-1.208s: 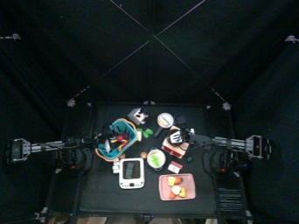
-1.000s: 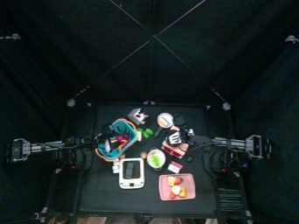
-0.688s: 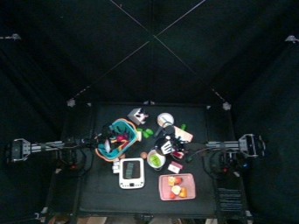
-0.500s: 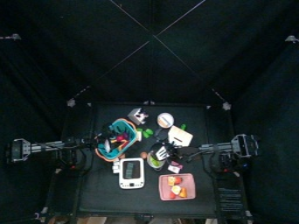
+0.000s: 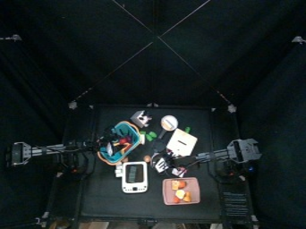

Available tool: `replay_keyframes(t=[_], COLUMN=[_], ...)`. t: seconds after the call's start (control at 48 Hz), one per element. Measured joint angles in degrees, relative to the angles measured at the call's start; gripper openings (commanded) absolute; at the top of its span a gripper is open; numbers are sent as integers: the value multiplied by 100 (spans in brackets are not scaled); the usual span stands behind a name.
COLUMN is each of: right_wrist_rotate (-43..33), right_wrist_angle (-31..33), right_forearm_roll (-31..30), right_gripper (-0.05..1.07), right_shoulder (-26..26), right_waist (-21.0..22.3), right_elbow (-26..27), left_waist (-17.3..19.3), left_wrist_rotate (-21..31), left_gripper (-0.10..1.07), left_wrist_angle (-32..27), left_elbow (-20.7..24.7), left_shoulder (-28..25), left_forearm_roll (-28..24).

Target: Place pot lid on pot

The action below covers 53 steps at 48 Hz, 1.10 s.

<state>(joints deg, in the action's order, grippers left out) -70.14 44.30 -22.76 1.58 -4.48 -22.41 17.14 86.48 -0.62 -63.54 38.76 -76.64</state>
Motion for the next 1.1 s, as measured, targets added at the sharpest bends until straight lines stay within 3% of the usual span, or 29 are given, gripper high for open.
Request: replay_keyframes(t=[1.104], right_wrist_rotate=[0], right_wrist_angle=[18], right_forearm_roll=[-237], right_gripper=[69], right_shoulder=[422], right_waist=[26], right_elbow=[141], left_waist=[9], left_wrist_rotate=[0], left_gripper=[91], left_wrist_angle=[0], left_elbow=[-18], left_shoulder=[9], left_forearm_roll=[0])
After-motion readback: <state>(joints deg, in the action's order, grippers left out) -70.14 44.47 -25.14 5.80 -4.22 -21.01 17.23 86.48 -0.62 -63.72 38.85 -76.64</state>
